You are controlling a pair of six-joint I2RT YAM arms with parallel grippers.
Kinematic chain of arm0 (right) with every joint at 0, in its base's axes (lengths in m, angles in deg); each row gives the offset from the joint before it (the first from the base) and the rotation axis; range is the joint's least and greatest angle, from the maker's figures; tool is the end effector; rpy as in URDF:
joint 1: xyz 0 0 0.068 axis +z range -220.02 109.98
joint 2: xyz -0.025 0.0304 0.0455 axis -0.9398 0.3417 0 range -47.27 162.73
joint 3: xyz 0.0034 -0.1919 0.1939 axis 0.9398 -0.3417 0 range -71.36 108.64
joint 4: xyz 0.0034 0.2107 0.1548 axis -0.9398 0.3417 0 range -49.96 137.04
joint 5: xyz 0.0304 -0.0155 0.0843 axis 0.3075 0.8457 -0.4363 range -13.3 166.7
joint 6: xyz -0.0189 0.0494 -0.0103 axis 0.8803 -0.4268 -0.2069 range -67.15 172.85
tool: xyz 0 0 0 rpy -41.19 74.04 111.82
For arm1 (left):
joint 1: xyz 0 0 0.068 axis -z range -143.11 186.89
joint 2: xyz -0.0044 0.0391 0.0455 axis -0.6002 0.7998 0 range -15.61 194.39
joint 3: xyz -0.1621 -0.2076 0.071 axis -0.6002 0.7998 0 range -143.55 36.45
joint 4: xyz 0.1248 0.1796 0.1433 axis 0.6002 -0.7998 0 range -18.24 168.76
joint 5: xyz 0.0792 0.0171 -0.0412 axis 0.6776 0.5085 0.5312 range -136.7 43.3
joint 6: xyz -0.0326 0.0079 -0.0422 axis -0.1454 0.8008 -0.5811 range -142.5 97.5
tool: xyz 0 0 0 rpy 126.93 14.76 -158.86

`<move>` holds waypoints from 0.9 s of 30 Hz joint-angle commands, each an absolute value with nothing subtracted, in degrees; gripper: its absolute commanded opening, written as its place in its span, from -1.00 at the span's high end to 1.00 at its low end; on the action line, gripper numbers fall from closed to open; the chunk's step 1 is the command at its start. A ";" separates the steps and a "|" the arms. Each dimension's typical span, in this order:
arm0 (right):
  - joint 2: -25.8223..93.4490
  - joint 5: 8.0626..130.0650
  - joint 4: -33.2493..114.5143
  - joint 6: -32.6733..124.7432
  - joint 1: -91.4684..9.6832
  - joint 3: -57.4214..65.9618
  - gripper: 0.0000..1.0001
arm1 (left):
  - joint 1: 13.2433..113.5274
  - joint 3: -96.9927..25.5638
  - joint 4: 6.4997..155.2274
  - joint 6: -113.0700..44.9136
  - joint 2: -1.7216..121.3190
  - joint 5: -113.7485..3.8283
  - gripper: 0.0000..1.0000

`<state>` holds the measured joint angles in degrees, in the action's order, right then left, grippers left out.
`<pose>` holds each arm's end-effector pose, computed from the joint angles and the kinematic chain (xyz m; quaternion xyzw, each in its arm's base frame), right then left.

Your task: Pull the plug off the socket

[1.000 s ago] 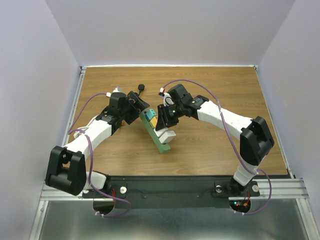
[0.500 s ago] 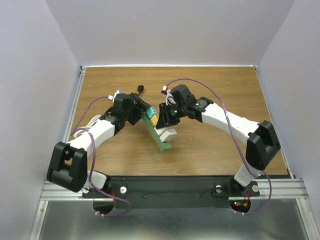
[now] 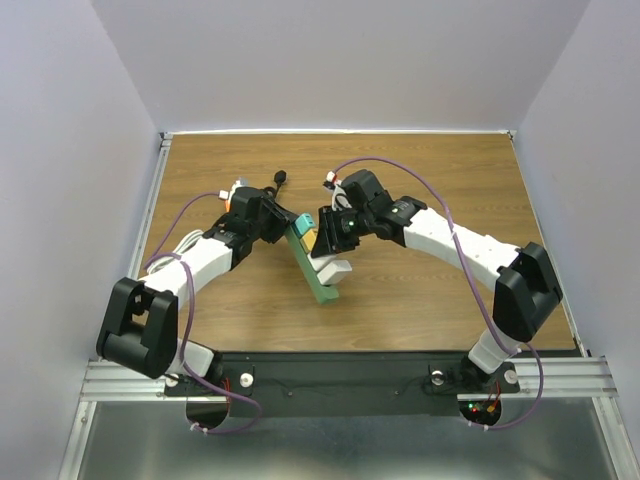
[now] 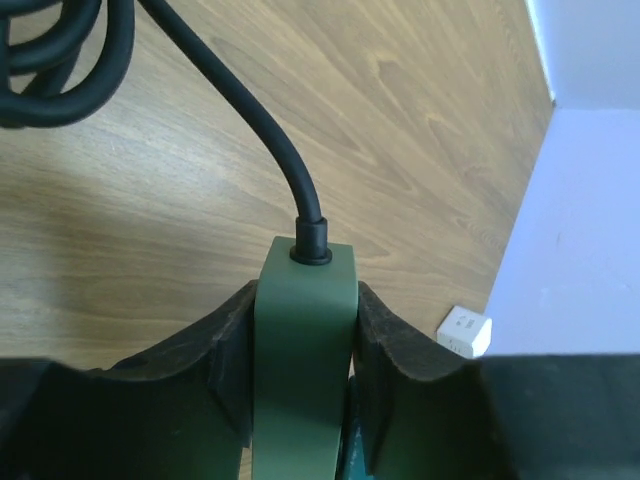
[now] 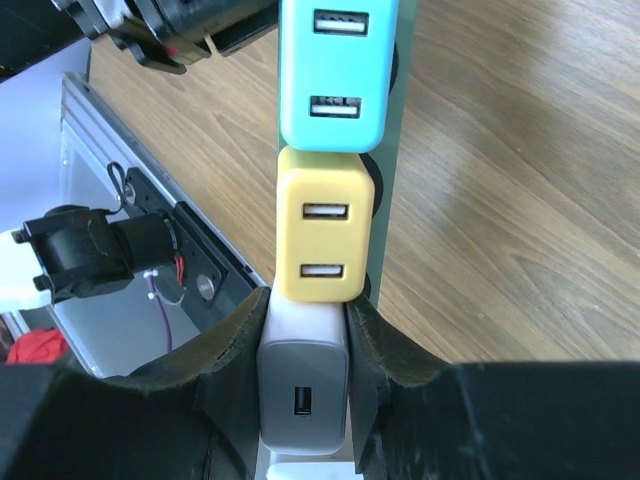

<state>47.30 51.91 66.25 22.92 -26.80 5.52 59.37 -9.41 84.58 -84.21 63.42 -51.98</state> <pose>0.2589 0.2639 0.2857 -0.1875 0.8829 0.3865 0.1894 0.2804 -0.1196 0.2386 -0.2638 0.8119 -0.3774 0.3590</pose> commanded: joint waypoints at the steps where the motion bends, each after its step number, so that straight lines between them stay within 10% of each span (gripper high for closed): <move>1: 44.75 48.32 55.24 22.18 -25.55 8.00 0.99 | 60.70 -10.39 87.46 -83.85 64.28 -55.48 0.29; 5: 45.02 48.14 55.33 22.00 -25.46 8.26 0.92 | 60.70 -9.95 88.25 -82.80 64.46 -56.45 0.95; 14: 44.49 47.53 55.68 21.73 -25.55 6.42 -0.76 | 60.53 -9.51 88.08 -79.10 64.11 -56.90 1.00; 27: 39.74 57.01 60.69 27.01 -25.46 0.53 -0.98 | 59.12 -11.36 89.13 -76.03 65.43 -61.11 1.00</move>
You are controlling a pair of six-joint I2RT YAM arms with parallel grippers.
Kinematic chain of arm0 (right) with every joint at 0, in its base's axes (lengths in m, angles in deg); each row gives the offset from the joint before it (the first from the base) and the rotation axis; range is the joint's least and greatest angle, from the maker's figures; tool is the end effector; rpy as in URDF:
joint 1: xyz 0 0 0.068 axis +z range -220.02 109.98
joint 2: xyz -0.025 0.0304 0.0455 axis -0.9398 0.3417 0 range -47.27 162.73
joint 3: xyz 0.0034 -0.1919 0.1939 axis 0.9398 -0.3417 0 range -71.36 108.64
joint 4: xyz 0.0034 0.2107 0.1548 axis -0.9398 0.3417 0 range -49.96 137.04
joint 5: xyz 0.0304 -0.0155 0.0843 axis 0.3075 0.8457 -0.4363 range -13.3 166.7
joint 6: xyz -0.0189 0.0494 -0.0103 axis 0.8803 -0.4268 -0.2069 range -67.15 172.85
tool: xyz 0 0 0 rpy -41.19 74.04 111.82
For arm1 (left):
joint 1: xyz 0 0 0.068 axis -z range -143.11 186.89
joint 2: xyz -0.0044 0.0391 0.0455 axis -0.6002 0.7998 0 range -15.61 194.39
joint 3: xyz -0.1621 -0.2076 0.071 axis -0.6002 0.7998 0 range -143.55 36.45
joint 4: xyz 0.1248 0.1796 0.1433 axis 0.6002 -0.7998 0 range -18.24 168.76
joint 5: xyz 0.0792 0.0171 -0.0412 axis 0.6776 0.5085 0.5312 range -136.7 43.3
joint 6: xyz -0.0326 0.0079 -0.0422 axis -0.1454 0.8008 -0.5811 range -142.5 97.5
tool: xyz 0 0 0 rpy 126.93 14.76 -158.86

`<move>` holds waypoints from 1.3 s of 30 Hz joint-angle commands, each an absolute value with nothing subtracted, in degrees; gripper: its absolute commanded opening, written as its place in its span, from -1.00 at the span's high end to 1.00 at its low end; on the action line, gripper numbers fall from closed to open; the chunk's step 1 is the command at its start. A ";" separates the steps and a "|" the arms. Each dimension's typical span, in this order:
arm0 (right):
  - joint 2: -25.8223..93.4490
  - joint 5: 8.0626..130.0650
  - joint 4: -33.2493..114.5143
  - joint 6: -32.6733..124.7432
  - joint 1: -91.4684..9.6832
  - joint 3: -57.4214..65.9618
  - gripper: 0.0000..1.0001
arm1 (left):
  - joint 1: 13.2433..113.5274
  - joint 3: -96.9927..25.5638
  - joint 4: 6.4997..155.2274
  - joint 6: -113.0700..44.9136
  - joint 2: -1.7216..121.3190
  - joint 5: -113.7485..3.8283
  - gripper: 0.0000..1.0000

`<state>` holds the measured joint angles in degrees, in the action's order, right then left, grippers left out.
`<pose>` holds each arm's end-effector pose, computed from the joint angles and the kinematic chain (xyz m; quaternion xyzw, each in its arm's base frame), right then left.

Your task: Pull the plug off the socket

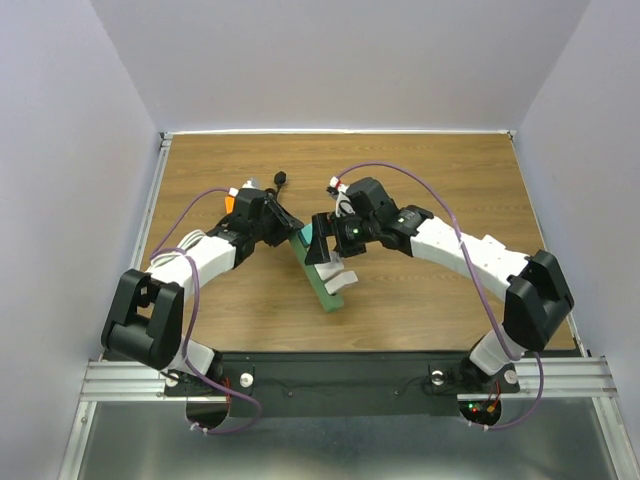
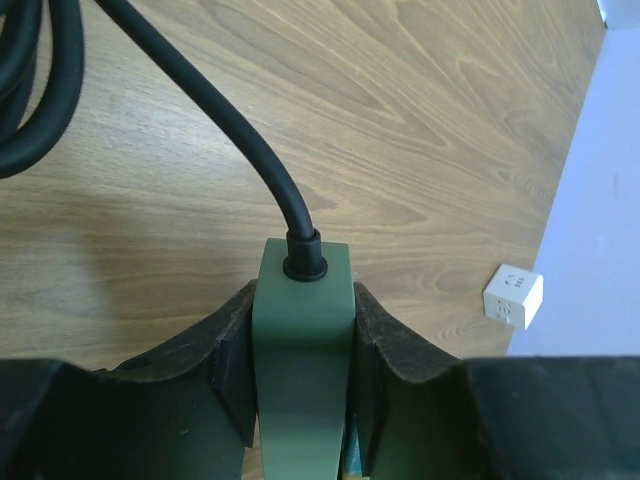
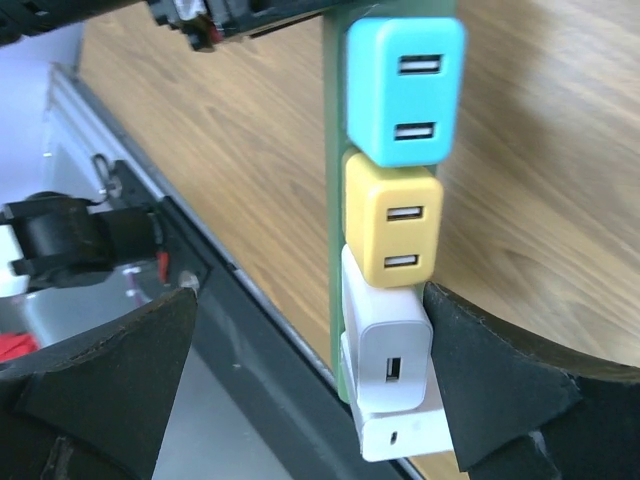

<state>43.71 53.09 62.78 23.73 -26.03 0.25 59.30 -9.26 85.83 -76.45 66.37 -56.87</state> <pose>0.2453 0.2567 0.2814 -0.1981 0.8763 0.3868 0.2078 0.2854 -0.1245 0.2252 -0.1903 0.8390 -0.3717 0.3489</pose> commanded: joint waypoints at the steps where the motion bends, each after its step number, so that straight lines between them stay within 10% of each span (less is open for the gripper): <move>1: 39.83 57.10 61.74 27.62 -25.46 0.18 -0.97 | 59.04 -11.79 89.13 -75.85 65.78 -61.37 1.00; 25: 48.88 65.37 62.80 34.04 -25.55 0.52 -0.72 | 59.03 -12.85 93.61 -71.19 71.14 -72.36 1.00; 34: 50.99 60.71 62.63 34.92 -25.46 4.05 0.05 | 59.03 -12.41 93.61 -69.70 72.46 -73.86 1.00; 39: 48.89 60.18 62.80 34.13 -25.55 2.64 0.99 | 59.03 -12.41 93.17 -68.64 73.33 -72.72 1.00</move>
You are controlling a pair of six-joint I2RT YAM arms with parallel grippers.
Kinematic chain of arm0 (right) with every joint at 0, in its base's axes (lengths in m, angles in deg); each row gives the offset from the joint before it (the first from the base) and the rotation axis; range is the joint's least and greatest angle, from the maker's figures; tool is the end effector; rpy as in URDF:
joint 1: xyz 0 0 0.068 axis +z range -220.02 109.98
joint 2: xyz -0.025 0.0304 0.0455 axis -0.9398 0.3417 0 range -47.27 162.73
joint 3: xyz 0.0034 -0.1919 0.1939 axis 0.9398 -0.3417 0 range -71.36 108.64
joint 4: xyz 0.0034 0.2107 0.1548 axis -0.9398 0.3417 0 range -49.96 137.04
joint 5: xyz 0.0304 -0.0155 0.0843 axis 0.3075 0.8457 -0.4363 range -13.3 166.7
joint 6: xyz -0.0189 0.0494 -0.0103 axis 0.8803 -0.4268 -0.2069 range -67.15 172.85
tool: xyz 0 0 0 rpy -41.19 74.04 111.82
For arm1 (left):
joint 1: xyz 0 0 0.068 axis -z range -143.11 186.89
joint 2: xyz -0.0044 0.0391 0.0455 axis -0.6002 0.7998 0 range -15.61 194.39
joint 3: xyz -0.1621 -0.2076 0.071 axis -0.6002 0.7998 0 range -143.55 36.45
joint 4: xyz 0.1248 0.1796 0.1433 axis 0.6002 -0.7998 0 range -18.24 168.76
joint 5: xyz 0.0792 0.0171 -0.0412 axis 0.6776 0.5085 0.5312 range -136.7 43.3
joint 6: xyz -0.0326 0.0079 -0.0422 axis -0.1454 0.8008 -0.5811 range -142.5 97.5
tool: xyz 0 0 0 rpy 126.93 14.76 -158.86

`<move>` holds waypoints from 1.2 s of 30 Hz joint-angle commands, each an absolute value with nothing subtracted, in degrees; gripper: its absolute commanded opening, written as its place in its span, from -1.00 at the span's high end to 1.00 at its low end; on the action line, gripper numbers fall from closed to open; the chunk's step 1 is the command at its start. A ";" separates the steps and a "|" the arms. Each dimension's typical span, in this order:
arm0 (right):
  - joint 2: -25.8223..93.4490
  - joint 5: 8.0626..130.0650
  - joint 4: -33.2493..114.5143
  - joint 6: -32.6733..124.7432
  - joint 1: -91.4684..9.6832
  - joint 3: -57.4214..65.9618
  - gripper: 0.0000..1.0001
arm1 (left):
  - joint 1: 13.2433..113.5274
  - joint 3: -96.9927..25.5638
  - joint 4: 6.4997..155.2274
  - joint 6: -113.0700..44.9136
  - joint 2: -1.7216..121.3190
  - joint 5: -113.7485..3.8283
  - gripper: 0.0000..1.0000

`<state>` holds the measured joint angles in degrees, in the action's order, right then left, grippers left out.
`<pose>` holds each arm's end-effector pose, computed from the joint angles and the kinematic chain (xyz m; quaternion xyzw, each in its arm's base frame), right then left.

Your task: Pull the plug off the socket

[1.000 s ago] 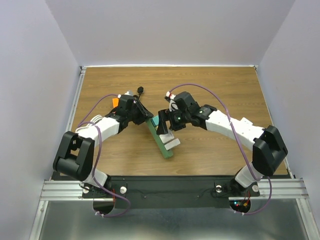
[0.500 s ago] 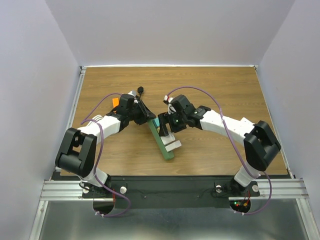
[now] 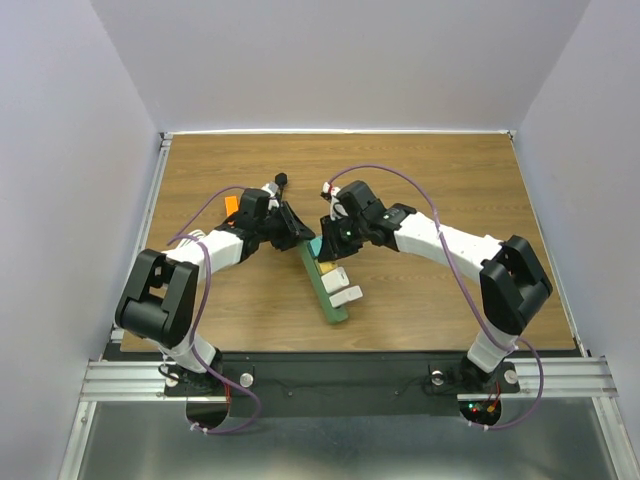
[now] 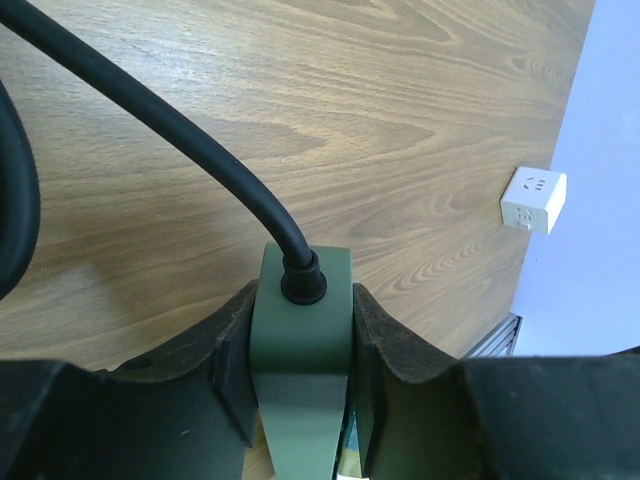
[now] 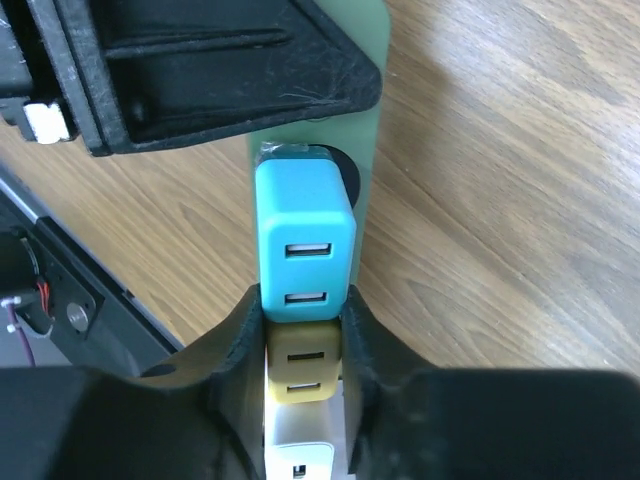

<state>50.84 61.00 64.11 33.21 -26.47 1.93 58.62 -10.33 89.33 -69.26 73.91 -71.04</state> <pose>0.2659 0.2661 0.2450 -0.2391 0.8975 0.2912 0.2293 0.2997 -0.1352 0.1986 -0.0858 0.8574 -0.4185 0.2869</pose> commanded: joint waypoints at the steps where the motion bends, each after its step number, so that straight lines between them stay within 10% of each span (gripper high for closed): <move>1: 48.36 60.36 62.80 33.95 -25.55 2.03 0.99 | 59.03 -12.24 92.74 -68.21 73.51 -72.54 1.00; 14: 42.46 64.67 64.21 34.65 -26.34 0.26 0.99 | 58.95 -11.80 90.98 -63.72 77.03 -71.92 1.00; 20: 47.47 60.89 64.21 34.83 -26.43 2.73 -0.18 | 59.03 -12.50 91.77 -64.25 76.33 -73.59 1.00; 23: 48.44 60.53 64.12 34.83 -26.43 4.21 -0.40 | 59.03 -12.85 91.68 -64.25 76.06 -74.03 1.00; 36: 53.10 59.04 64.38 34.92 -26.42 6.77 -0.30 | 59.03 -13.82 91.68 -65.12 75.27 -75.52 1.00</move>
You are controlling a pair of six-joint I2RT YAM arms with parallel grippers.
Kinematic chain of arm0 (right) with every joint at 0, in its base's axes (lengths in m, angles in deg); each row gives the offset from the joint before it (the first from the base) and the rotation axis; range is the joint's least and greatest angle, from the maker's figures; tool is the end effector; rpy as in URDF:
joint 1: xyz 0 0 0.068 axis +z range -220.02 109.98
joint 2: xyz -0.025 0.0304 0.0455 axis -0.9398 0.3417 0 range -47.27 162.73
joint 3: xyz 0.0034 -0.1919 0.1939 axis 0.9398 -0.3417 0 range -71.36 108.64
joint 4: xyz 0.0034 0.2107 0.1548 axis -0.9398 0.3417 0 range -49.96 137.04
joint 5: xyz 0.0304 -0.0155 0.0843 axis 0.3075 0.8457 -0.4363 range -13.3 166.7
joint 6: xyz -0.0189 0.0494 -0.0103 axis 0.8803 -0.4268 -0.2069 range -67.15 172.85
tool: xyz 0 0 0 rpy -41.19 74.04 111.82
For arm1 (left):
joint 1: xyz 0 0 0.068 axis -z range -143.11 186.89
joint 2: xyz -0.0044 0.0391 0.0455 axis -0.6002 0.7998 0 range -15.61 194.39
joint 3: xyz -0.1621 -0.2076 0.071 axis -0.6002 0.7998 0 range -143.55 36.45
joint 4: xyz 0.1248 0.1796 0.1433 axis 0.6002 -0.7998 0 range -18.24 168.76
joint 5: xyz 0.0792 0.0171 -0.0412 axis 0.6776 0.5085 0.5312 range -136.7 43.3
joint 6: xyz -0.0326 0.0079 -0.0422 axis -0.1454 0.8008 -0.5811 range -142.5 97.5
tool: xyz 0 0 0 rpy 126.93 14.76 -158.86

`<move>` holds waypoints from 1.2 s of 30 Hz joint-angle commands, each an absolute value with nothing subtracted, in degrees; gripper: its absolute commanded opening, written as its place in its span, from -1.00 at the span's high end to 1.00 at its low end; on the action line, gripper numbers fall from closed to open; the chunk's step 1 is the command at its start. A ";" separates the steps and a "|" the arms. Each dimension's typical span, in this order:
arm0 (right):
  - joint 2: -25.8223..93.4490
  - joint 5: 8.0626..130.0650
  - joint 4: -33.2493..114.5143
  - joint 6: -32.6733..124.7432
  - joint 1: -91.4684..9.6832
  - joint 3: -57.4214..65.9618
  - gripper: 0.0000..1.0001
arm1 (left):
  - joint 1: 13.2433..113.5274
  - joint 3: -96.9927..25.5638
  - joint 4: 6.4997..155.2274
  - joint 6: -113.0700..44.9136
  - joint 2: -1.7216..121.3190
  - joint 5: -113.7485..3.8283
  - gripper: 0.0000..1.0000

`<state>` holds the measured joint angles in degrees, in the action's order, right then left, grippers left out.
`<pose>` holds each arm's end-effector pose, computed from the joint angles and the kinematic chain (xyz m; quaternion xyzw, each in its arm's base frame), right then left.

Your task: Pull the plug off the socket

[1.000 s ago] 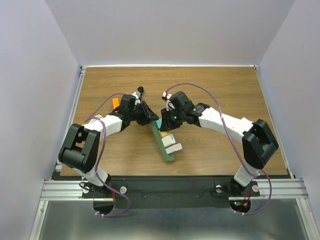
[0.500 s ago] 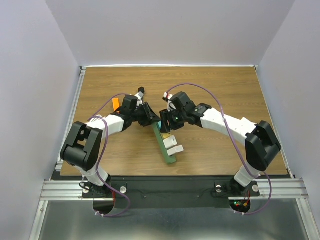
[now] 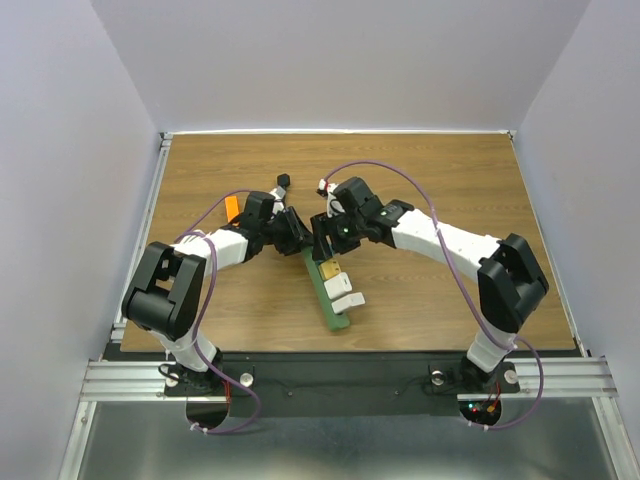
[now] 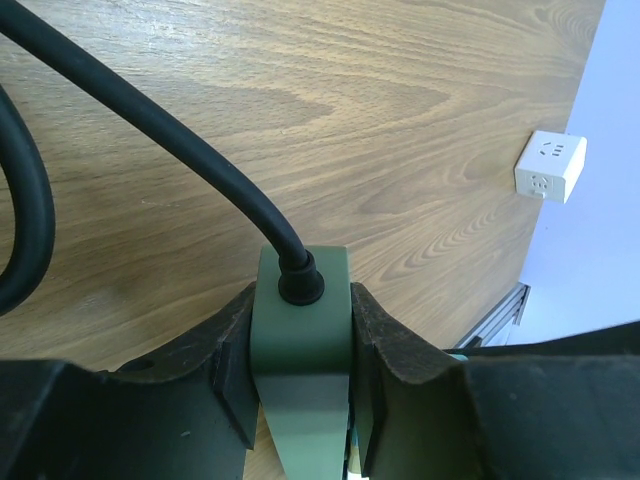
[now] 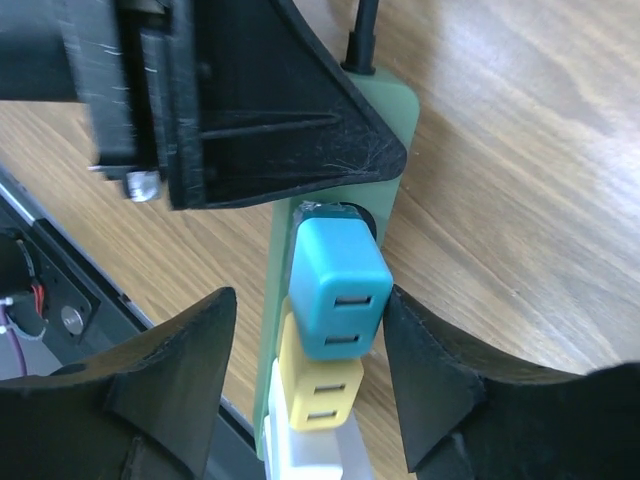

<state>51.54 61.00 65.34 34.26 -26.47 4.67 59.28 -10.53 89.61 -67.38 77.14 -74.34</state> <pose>0.2702 0.2702 0.2544 -0.2476 0.8927 0.2921 0.2377 0.3017 -0.1421 0.1831 -0.0595 0.8660 -0.4250 0.2565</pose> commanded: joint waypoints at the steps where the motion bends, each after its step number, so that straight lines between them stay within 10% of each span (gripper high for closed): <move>1: 53.36 58.86 64.38 34.92 -26.34 6.86 -0.27 | 59.03 -13.99 91.68 -65.13 75.18 -75.61 1.00; 10: 52.85 58.95 64.38 33.43 -26.43 8.53 0.99 | 59.03 -12.59 92.38 -64.43 74.30 -76.58 1.00; 36: 35.52 52.10 64.82 29.82 -43.39 2.64 0.99 | 59.03 -8.72 90.19 -60.03 75.54 -71.75 1.00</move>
<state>37.90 52.98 67.65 30.15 -42.73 0.91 59.74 -8.97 94.92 -66.11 75.48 -74.91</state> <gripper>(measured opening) 0.373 0.440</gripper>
